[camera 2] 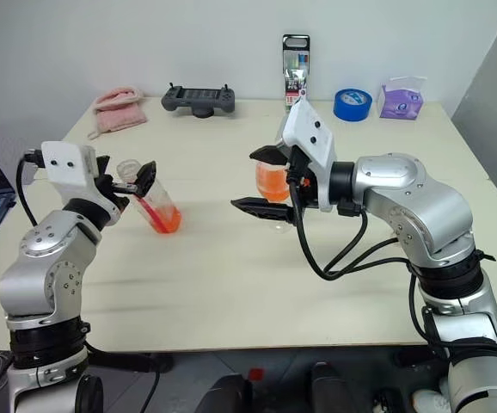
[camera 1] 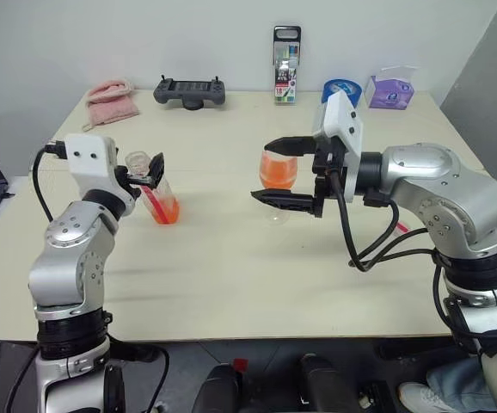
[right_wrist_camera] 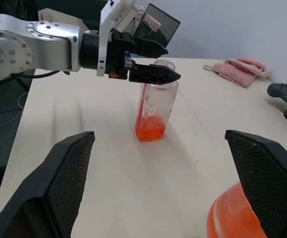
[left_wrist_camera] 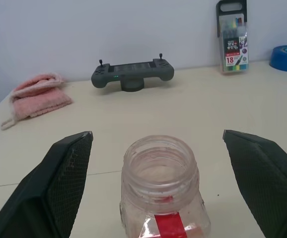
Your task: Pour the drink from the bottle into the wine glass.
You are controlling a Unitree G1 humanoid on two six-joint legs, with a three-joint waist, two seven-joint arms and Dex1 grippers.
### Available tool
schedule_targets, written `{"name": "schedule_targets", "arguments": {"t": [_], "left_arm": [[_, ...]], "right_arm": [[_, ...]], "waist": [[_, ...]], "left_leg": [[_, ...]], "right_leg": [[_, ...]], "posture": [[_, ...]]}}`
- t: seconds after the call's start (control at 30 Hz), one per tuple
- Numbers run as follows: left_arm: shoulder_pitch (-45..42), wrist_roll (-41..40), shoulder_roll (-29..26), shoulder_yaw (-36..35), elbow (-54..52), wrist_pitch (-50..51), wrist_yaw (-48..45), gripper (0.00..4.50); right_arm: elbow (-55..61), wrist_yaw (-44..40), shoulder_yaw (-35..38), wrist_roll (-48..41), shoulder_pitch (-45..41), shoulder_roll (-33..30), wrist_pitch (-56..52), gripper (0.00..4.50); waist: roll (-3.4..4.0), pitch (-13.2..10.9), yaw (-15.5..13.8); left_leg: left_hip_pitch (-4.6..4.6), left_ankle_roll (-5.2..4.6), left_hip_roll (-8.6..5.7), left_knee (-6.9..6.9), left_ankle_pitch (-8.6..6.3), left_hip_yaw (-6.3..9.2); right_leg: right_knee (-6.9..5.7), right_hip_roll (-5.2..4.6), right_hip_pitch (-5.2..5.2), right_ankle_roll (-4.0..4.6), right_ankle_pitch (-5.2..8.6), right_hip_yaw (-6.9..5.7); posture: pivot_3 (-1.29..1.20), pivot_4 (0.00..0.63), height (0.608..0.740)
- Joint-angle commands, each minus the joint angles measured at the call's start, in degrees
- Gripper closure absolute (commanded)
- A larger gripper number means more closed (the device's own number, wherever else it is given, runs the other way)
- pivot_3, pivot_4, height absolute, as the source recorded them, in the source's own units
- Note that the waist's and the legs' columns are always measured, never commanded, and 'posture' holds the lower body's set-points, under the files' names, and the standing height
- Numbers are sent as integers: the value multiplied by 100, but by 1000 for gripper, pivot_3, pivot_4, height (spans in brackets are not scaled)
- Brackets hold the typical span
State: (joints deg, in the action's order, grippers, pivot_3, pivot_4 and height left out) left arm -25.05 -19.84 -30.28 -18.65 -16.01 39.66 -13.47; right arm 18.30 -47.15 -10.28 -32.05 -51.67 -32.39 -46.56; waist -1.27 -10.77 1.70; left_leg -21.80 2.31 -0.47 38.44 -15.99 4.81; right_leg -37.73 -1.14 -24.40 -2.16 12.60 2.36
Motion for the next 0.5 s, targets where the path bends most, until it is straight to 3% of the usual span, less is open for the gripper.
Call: {"name": "schedule_targets", "arguments": {"t": [0.03, 0.13, 0.23, 0.37, 0.5], "left_arm": [[-306, -852, -644, -409, -666, 289, -908, 21], [-215, -2303, -1392, -574, -1104, 994, -2256, 21], [-270, -3096, -1857, -780, -1038, 1323, -2809, 21], [-221, -2997, -2180, -757, -728, 1088, -3068, 21], [-200, -2917, -2266, -672, -570, 959, -3111, 21]], "right_arm": [[-71, -180, 433, -65, -30, -199, 155, 0], [-203, -478, 784, -285, 151, -517, 108, 0], [-383, -909, 1204, -518, 559, -929, 94, 0], [-703, -1116, 1791, -740, 1084, -1340, 19, 0], [-634, -1055, 1797, -656, 1271, -1438, 169, 0]], "waist": [[-1, -1, 1], [-2, -1, -3], [-1, -1, -3], [0, -2, 9], [0, -2, 10]], "left_leg": [[0, 0, 0, -1, 0, 0], [-3, 0, 1, -5, 0, 1], [5, 0, 1, -23, 0, -8], [9, -1, 0, -27, 0, -18], [15, -1, 2, -32, 0, -21]], "right_leg": [[1, 1, 0, 0, 0, 0], [12, 2, 1, 1, 1, -4], [46, -5, 15, 0, 2, 3], [65, 3, 22, 0, 2, 6], [64, 12, 21, 1, 3, 7]], "posture": [[0, 150, 740], [0, 150, 740], [0, 150, 740], [0, 150, 740], [0, 150, 740]]}}
